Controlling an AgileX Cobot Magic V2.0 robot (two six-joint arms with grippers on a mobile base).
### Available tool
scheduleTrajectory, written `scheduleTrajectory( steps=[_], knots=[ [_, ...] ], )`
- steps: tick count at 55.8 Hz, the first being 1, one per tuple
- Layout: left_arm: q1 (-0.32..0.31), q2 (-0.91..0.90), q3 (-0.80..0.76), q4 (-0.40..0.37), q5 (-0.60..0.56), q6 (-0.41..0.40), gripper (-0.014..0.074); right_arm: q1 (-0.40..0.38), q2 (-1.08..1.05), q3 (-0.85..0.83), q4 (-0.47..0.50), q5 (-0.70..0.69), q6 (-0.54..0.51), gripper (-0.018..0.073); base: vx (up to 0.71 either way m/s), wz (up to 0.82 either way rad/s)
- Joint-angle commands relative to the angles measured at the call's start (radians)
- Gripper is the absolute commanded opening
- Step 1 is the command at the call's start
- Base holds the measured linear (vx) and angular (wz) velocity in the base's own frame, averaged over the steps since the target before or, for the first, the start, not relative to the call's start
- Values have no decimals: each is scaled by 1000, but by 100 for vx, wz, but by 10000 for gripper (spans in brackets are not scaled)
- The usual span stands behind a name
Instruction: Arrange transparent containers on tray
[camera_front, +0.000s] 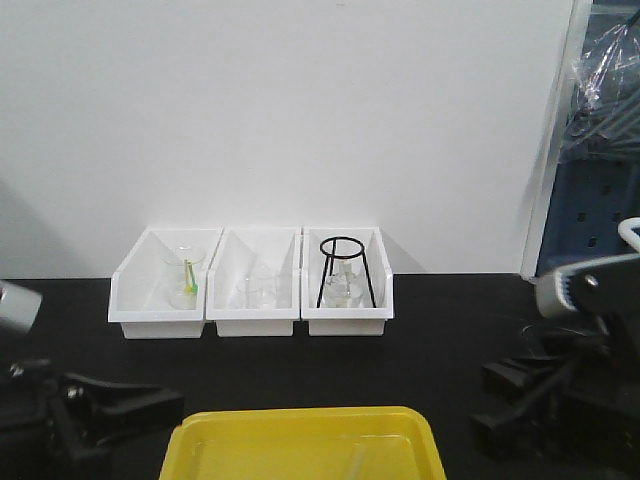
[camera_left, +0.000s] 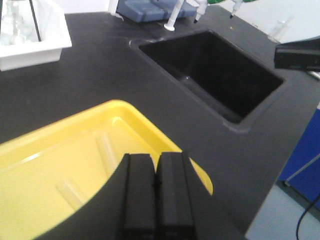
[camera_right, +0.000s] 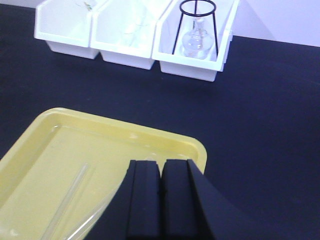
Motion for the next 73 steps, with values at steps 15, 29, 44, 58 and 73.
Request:
scheduleTrajectory(
  steps=[15,29,44,58,73],
  knots=[
    [-3,-282,197,75,107,13,-1,-4,-267,227,-19,-347,-15,-11,0,0],
    [-3,-314,198,74,107,13,-1,-4,-271,230,-19,-357,-15,-11,0,0],
    [-3,-309,198,74,107,13,-1,-4,-271,230,-19,-357,-15,-11,0,0],
    [-3,-309,198,69,106,13,-1,-4,-271,230,-19,-357,-15,-11,0,0],
    [-2,-308,238,-646,293,768,-1,-4,-271,230,-19,-357,-15,-11,0,0]
  ],
)
